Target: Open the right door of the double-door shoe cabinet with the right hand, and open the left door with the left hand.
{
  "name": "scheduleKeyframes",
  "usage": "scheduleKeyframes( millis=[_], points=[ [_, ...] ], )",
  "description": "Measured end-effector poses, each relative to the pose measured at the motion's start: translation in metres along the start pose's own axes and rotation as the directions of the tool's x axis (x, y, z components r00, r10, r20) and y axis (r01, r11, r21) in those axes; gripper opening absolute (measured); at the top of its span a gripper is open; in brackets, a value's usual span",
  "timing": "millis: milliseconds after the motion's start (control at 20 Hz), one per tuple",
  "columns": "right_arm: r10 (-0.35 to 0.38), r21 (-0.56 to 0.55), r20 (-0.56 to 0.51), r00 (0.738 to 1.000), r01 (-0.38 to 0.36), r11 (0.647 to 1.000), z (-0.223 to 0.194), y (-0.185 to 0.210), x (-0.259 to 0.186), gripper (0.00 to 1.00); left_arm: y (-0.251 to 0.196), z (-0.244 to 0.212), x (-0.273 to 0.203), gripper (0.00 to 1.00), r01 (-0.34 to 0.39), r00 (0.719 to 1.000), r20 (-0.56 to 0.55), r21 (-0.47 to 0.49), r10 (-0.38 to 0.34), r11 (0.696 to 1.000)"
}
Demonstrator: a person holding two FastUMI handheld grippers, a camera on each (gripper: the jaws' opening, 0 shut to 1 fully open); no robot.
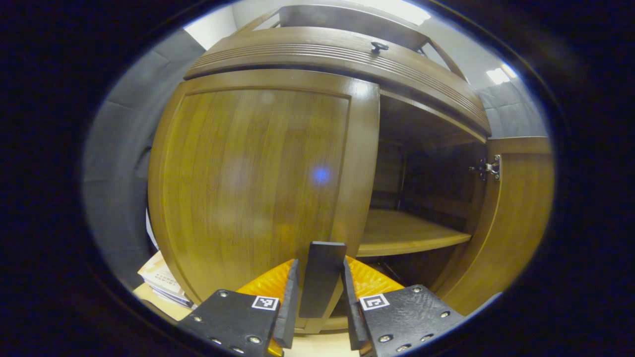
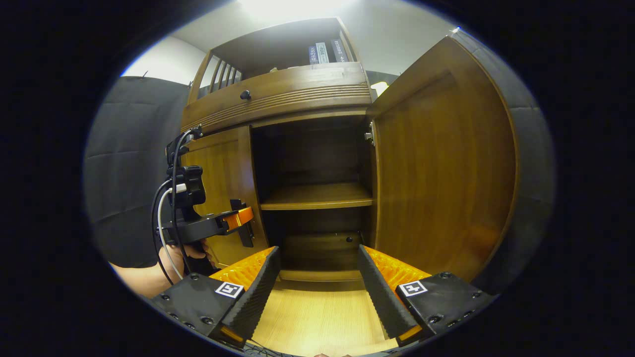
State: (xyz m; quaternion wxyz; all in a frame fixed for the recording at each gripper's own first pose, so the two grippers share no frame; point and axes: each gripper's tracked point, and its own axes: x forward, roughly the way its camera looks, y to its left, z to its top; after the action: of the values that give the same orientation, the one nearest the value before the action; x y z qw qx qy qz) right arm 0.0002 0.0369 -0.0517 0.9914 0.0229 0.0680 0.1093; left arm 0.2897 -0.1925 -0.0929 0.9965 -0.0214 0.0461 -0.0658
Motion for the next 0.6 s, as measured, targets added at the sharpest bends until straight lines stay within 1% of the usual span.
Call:
scheduleKeyframes(
  millis=[50, 150, 200, 250, 300, 400, 500, 550, 600],
  points=[
    [0.000, 0.000, -0.001, 1.000, 0.000, 1.000, 0.001, -0.001, 0.003, 0.93, 0.000, -0.001, -0.007, 0.41, -0.011, 1.000, -0.003, 0.022, 0.012, 1.000],
    [0.000, 0.006, -0.006, 1.000, 0.000, 1.000, 0.001, -0.001, 0.011, 0.93, 0.001, -0.002, -0.001, 0.35, -0.030, 1.000, 0.000, 0.087, 0.030, 0.996],
    [0.000, 0.009, -0.008, 1.000, 0.000, 1.000, 0.000, -0.001, 0.013, 0.98, 0.000, -0.002, -0.003, 0.32, -0.033, 0.999, -0.002, 0.099, 0.034, 0.995],
    [-0.001, 0.011, -0.010, 1.000, 0.001, 1.000, 0.000, -0.001, 0.014, 0.98, -0.002, 0.000, -0.004, 0.29, -0.035, 0.999, 0.003, 0.094, 0.035, 0.995],
    [-0.002, 0.011, -0.010, 1.000, 0.002, 1.000, 0.000, -0.001, 0.014, 0.93, -0.001, -0.004, -0.002, 0.24, -0.031, 1.000, 0.001, 0.091, 0.031, 0.995],
    [-0.006, 0.009, -0.010, 1.000, 0.006, 1.000, -0.001, -0.002, 0.015, 0.93, -0.001, -0.004, -0.003, 0.13, -0.017, 1.000, 0.017, 0.089, 0.016, 0.996],
    [-0.007, 0.011, -0.012, 1.000, 0.007, 1.000, -0.002, -0.001, 0.015, 0.93, -0.001, -0.004, -0.006, 0.14, 0.008, 1.000, 0.021, 0.090, -0.010, 0.996],
    [-0.007, 0.013, -0.012, 1.000, 0.007, 1.000, -0.002, 0.000, 0.015, 0.93, -0.001, -0.004, -0.007, 0.13, 0.016, 1.000, 0.022, 0.080, -0.018, 0.997],
    [-0.009, 0.016, -0.013, 1.000, 0.009, 1.000, -0.002, 0.001, 0.014, 0.93, -0.001, -0.004, -0.010, 0.14, 0.022, 0.999, 0.030, 0.073, -0.024, 0.997]
  ],
)
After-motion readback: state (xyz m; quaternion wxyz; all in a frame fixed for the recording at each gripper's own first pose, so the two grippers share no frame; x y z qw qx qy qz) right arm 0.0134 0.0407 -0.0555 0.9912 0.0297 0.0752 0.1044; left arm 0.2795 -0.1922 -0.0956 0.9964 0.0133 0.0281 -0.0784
